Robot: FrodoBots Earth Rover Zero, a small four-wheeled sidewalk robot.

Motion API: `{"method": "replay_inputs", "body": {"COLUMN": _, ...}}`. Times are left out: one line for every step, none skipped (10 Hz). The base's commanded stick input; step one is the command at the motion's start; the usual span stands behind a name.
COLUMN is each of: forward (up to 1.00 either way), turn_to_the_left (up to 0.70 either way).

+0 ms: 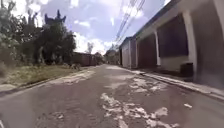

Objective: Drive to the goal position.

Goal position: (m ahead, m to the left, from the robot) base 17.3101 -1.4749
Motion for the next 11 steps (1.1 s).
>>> {"method": "replay_inputs", "body": {"forward": 0.70, "turn_to_the_left": 0.00}}
{"method": "replay_inputs", "body": {"forward": 0.70, "turn_to_the_left": 0.00}}
{"method": "replay_inputs", "body": {"forward": 0.70, "turn_to_the_left": 0.00}}
{"method": "replay_inputs", "body": {"forward": 0.70, "turn_to_the_left": 0.00}}
{"method": "replay_inputs", "body": {"forward": 0.70, "turn_to_the_left": 0.00}}
{"method": "replay_inputs", "body": {"forward": 0.70, "turn_to_the_left": 0.00}}
{"method": "replay_inputs", "body": {"forward": 0.70, "turn_to_the_left": 0.00}}
{"method": "replay_inputs", "body": {"forward": 0.70, "turn_to_the_left": 0.00}}
{"method": "replay_inputs", "body": {"forward": 0.70, "turn_to_the_left": 0.00}}
{"method": "replay_inputs", "body": {"forward": 0.70, "turn_to_the_left": 0.00}}
{"method": "replay_inputs", "body": {"forward": 0.70, "turn_to_the_left": 0.00}}
